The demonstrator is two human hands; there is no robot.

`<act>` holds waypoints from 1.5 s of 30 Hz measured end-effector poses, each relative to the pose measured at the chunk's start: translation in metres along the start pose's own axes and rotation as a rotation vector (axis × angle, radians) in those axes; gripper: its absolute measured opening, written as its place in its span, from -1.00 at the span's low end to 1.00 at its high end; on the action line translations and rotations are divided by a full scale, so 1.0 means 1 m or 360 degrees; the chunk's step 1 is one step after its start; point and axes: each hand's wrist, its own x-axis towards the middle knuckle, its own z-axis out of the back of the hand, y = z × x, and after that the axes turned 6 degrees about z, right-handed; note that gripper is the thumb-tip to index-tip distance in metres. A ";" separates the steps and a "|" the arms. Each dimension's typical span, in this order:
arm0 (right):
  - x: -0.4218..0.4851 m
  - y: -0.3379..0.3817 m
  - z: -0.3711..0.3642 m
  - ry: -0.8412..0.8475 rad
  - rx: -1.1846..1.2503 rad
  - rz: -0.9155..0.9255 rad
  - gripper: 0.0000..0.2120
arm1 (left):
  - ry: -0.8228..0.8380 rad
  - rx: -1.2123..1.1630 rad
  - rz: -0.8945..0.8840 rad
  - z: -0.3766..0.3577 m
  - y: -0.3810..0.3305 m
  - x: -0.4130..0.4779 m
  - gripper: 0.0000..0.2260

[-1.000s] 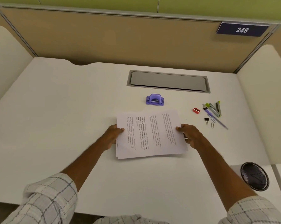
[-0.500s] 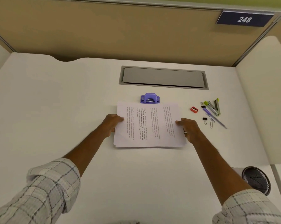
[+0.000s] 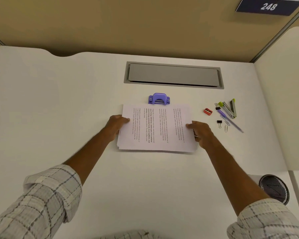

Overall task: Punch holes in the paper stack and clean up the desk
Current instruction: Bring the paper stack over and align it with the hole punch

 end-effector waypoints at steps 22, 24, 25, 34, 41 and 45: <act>0.011 0.006 -0.009 -0.0175 -0.0103 0.0202 -0.88 | -0.0121 -0.0056 -0.0169 -0.002 -0.005 0.012 -0.88; 0.013 0.005 -0.010 -0.0182 -0.0098 0.0209 -0.87 | -0.0133 -0.0102 -0.0173 -0.002 -0.005 0.015 -0.86; 0.015 0.005 -0.011 -0.0193 -0.0095 0.0218 -0.87 | -0.0138 -0.0118 -0.0168 -0.001 -0.005 0.017 -0.84; 0.025 0.012 -0.019 -0.0292 -0.0069 0.0212 -0.90 | -0.0137 -0.0169 -0.0189 0.002 -0.009 0.024 -0.71; 0.025 0.010 -0.011 -0.0257 0.0107 0.0133 -0.90 | -0.0108 -0.0308 -0.0080 0.006 -0.013 0.030 -0.70; 0.027 0.010 -0.007 -0.0200 0.0096 0.0113 -0.96 | -0.0072 -0.0400 -0.0047 0.010 -0.013 0.032 -0.72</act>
